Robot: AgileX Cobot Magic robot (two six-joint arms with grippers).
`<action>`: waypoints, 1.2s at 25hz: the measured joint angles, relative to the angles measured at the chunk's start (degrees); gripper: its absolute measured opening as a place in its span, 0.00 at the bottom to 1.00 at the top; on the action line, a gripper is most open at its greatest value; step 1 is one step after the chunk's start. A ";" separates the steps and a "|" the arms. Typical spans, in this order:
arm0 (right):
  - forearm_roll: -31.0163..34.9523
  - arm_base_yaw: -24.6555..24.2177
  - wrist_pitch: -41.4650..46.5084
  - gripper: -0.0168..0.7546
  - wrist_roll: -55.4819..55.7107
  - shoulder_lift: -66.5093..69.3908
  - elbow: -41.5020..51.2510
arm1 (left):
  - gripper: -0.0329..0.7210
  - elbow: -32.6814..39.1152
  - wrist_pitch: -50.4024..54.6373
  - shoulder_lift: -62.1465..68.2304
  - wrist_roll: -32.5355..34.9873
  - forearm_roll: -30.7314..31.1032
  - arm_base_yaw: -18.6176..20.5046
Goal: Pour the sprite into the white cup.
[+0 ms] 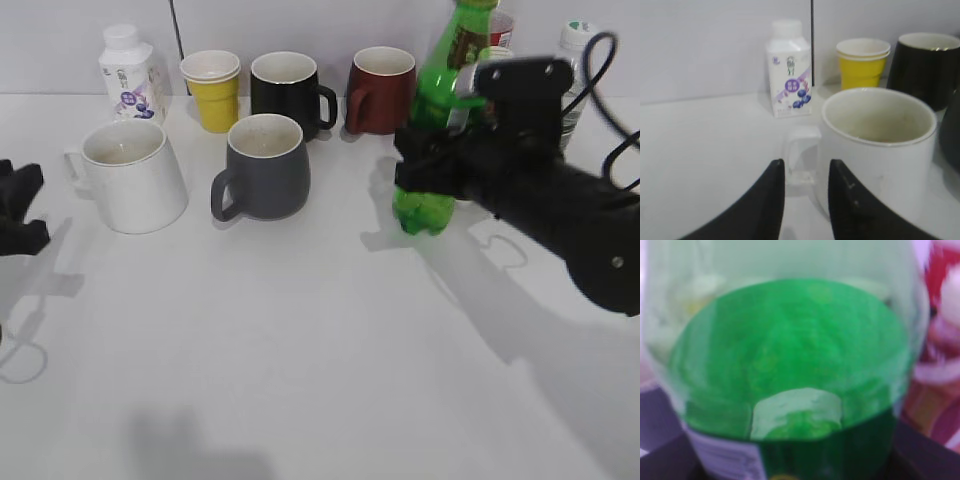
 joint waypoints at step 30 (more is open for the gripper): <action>-6.36 -0.33 17.41 0.83 -1.54 -22.08 -4.30 | 0.37 -9.18 50.15 -34.92 -0.06 3.19 0.00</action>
